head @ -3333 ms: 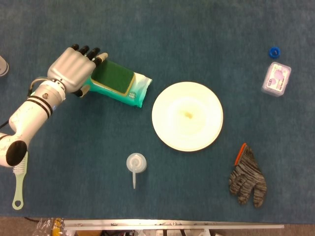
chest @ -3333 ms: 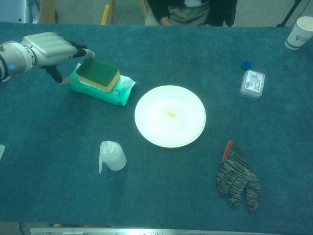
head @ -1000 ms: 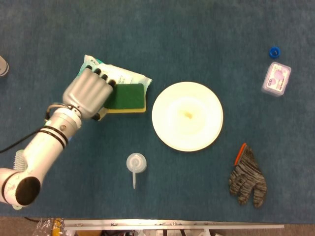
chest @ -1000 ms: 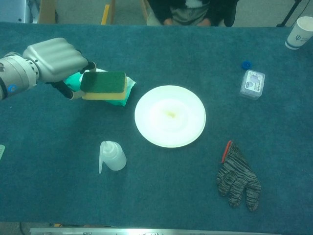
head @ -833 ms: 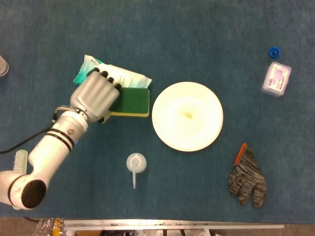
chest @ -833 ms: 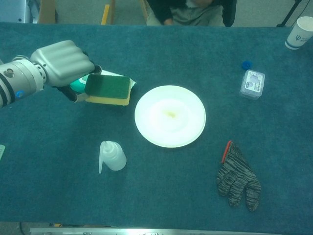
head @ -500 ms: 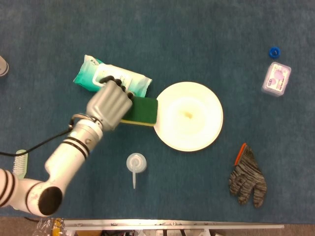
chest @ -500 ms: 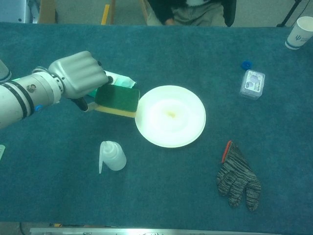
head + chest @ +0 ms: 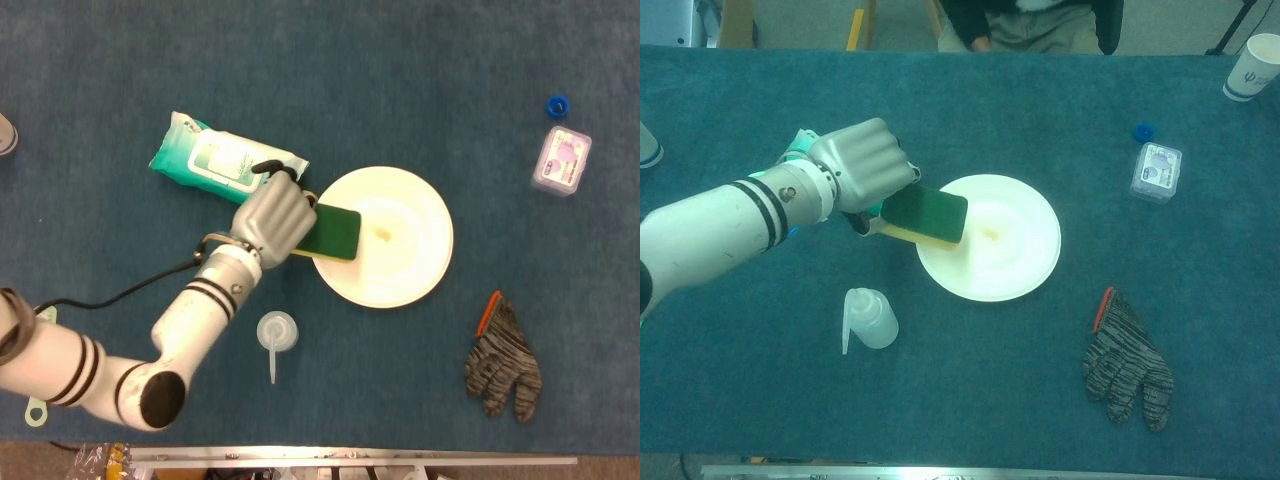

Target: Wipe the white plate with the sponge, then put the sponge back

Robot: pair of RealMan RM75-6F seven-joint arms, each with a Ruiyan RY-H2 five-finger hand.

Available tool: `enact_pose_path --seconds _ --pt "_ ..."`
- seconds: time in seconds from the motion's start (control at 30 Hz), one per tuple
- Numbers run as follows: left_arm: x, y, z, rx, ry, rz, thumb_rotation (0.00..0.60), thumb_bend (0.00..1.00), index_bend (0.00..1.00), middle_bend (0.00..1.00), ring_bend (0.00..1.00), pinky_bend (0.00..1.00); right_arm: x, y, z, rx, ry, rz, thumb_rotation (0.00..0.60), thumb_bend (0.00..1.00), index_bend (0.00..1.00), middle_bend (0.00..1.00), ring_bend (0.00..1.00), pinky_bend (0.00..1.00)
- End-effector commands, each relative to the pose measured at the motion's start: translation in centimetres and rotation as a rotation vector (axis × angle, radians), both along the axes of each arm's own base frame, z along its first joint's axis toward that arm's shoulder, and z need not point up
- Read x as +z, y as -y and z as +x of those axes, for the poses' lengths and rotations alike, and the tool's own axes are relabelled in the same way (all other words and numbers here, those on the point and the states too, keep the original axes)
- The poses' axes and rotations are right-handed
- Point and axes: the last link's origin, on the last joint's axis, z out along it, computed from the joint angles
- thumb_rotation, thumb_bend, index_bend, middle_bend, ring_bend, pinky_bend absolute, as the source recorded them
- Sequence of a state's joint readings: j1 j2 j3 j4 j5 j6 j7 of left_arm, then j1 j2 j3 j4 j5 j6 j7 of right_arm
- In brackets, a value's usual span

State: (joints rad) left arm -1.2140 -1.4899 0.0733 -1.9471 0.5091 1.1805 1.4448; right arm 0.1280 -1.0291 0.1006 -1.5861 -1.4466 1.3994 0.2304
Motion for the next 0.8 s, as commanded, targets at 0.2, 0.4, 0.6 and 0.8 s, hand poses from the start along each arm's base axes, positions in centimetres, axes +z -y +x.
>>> enact_pose_path --seconds 0.2,0.4,0.6,0.8 --pt "-1.7 -0.5 1.4 -0.050 -0.030 0.007 0.335 0.36 0.36 0.36 0.28 0.36 0.3 0.0 -0.4 -0.010 0.000 -0.007 0.563 0.21 0.39 0.37 0.31 0.44" --pt "-3.1 -0.7 2.0 -0.099 -0.067 0.026 0.335 0.36 0.36 0.37 0.28 0.36 0.5 0.0 -0.8 -0.018 0.002 -0.012 0.562 0.21 0.39 0.37 0.31 0.44" --pt "-4.0 -1.0 2.1 -0.139 -0.109 0.057 0.336 0.36 0.36 0.37 0.28 0.36 0.8 0.0 -1.0 -0.025 0.001 -0.020 0.563 0.20 0.39 0.37 0.31 0.44" --pt "-4.8 -1.1 2.0 -0.137 -0.144 0.053 0.337 0.36 0.36 0.37 0.28 0.36 1.0 -0.1 -1.3 -0.032 0.002 -0.026 0.562 0.21 0.39 0.37 0.31 0.44"
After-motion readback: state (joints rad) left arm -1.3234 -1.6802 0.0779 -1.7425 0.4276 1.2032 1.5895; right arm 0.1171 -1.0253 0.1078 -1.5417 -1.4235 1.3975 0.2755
